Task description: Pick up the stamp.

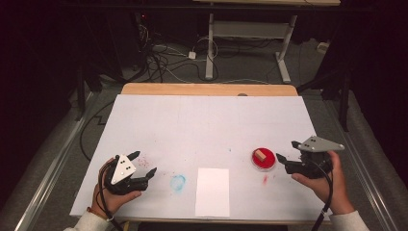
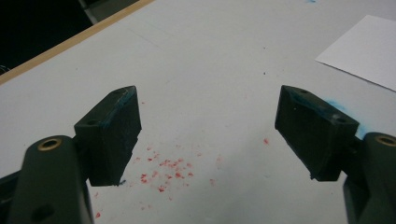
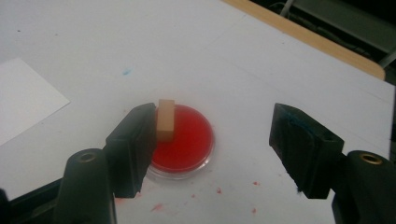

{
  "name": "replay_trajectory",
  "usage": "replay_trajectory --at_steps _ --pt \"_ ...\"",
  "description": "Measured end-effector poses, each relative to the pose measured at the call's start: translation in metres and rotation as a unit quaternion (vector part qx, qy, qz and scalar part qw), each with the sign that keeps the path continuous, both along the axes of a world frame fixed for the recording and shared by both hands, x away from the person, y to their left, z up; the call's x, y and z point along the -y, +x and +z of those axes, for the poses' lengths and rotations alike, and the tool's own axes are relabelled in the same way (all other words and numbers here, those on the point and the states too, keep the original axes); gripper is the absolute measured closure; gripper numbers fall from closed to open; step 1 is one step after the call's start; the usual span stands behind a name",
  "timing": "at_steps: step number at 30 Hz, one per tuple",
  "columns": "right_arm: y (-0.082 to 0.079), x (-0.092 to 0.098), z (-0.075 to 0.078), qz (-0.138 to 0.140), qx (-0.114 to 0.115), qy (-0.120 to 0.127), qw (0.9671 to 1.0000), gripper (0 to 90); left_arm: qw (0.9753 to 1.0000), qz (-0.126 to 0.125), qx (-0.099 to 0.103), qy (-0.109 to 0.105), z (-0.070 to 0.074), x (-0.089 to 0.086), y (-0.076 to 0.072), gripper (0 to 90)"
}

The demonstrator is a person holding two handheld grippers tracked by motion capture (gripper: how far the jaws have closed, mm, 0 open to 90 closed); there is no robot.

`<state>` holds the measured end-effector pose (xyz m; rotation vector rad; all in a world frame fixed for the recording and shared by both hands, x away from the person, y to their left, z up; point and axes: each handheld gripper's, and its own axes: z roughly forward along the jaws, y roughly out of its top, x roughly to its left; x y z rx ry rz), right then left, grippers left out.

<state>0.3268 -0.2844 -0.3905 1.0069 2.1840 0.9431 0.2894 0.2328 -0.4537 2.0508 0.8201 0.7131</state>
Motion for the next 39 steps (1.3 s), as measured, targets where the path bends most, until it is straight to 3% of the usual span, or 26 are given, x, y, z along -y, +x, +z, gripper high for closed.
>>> replay_trajectory --at_steps 6,9,18,22,30,33,39 --pt "0.017 -0.023 0.0 0.016 -0.044 -0.028 0.9985 38.1 1.0 -0.003 0.002 0.005 -0.001 -0.001 0.001 21.8" --pt "0.026 -0.032 -0.007 0.018 -0.069 -0.047 0.9964 38.6 1.0 -0.002 -0.005 0.002 -0.001 -0.001 0.0 21.8" --pt "0.05 -0.05 -0.029 0.018 -0.13 -0.068 0.989 50.2 0.9998 -0.006 -0.015 0.012 -0.004 -0.001 0.002 21.8" --pt "0.059 -0.054 -0.037 0.02 -0.143 -0.076 0.9866 54.9 0.9998 -0.009 -0.013 0.015 -0.004 -0.002 0.003 21.8" --pt "0.066 -0.058 -0.05 0.025 -0.165 -0.098 0.9811 73.6 0.9995 -0.01 -0.026 0.017 -0.006 -0.001 0.003 21.8" --pt "0.066 -0.059 -0.049 0.022 -0.16 -0.108 0.9809 75.0 0.9993 -0.011 -0.029 0.019 -0.007 -0.001 0.004 21.8" --pt "0.063 -0.055 -0.043 0.027 -0.153 -0.102 0.9826 75.2 0.9994 -0.015 -0.024 0.021 -0.007 -0.001 0.005 21.7"
